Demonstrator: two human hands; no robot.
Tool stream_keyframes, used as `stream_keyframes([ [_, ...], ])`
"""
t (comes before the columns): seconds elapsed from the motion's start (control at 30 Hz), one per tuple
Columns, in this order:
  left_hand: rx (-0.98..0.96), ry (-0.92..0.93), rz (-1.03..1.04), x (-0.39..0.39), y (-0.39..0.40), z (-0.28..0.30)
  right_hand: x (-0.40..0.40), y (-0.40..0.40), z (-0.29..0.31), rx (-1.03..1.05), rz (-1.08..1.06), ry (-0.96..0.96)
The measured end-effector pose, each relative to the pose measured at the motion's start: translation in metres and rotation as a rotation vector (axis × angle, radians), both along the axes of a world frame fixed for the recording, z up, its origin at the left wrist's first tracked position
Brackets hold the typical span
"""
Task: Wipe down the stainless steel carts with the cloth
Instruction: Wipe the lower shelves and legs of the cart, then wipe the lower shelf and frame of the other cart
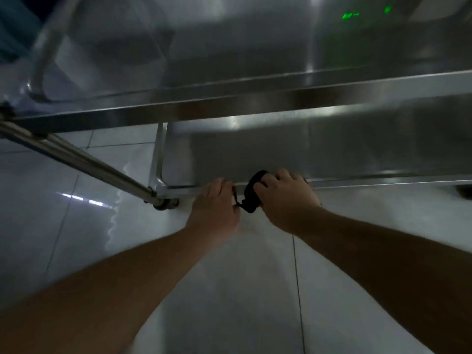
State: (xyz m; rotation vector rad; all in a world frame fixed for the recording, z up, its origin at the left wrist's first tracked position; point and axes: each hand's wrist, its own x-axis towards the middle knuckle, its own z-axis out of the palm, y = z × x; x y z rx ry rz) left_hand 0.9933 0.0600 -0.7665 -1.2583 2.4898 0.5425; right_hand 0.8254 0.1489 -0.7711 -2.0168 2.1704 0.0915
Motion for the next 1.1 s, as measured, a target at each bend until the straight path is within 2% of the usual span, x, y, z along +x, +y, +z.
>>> stream_keyframes([
  [0.23,0.166,-0.156,-0.052,0.03,0.058,0.085,0.003,0.088,0.075,0.381,-0.086,-0.015],
  [0.43,0.227,-0.275,0.003,0.046,0.108,0.203,0.006,0.14,0.19,0.553,-0.256,-0.058],
  [0.7,0.193,-0.344,0.088,0.052,0.155,0.416,0.009,0.184,0.404,0.561,-0.323,-0.157],
  [0.9,0.183,-0.215,0.218,0.035,0.172,0.574,-0.009,0.192,0.563,0.49,-0.335,-0.193],
  [1.1,0.144,-0.117,0.244,0.041,0.17,0.684,-0.009,0.161,0.675,0.359,-0.299,-0.169],
])
